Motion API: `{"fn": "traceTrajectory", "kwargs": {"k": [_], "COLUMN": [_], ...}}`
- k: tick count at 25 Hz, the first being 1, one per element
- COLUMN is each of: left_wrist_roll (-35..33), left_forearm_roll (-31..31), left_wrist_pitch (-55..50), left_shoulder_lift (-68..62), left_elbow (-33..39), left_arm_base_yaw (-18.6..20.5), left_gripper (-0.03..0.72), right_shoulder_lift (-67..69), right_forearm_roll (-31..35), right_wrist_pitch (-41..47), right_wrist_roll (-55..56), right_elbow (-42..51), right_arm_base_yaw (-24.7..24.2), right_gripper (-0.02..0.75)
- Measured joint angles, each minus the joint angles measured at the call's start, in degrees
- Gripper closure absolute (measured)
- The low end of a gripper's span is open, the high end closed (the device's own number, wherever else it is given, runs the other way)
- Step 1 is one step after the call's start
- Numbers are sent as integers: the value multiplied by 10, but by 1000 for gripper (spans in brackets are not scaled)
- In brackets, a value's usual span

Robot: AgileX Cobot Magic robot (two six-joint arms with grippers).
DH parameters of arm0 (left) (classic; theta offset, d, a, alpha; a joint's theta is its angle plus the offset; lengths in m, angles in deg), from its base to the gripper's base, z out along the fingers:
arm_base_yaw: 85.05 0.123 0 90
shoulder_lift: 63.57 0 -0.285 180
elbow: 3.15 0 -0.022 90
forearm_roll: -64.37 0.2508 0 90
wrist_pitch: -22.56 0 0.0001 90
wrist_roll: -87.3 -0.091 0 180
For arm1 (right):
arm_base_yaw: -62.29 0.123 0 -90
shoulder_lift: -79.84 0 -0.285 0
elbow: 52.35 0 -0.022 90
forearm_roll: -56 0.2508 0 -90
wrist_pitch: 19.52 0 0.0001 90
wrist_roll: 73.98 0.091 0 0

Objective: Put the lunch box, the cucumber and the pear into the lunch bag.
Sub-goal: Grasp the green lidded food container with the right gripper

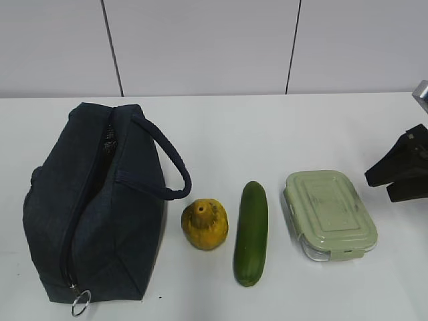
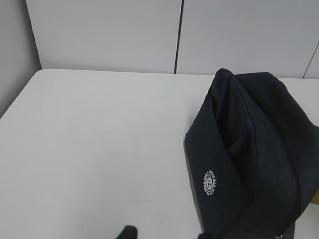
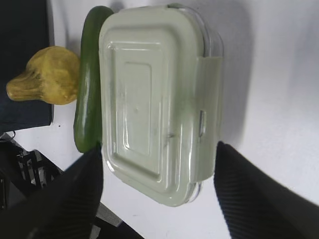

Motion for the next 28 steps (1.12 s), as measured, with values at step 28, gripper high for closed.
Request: {"fn": "traceTrajectory", "kwargs": {"k": [28], "left_wrist_roll": [0], "left_forearm_roll": [0], "left_wrist_pitch": [0], "left_shoulder_lift": [0], "left_elbow": [0], "left_arm_base_yaw": [0], "left_gripper": [450], "right_shoulder_lift": [86], "right_forearm_roll": [-7], "right_wrist_pitch": [1], "right_wrist_roll": [41], "right_elbow": [-76], "right_arm_base_yaw": [3], "right_gripper": [161]}}
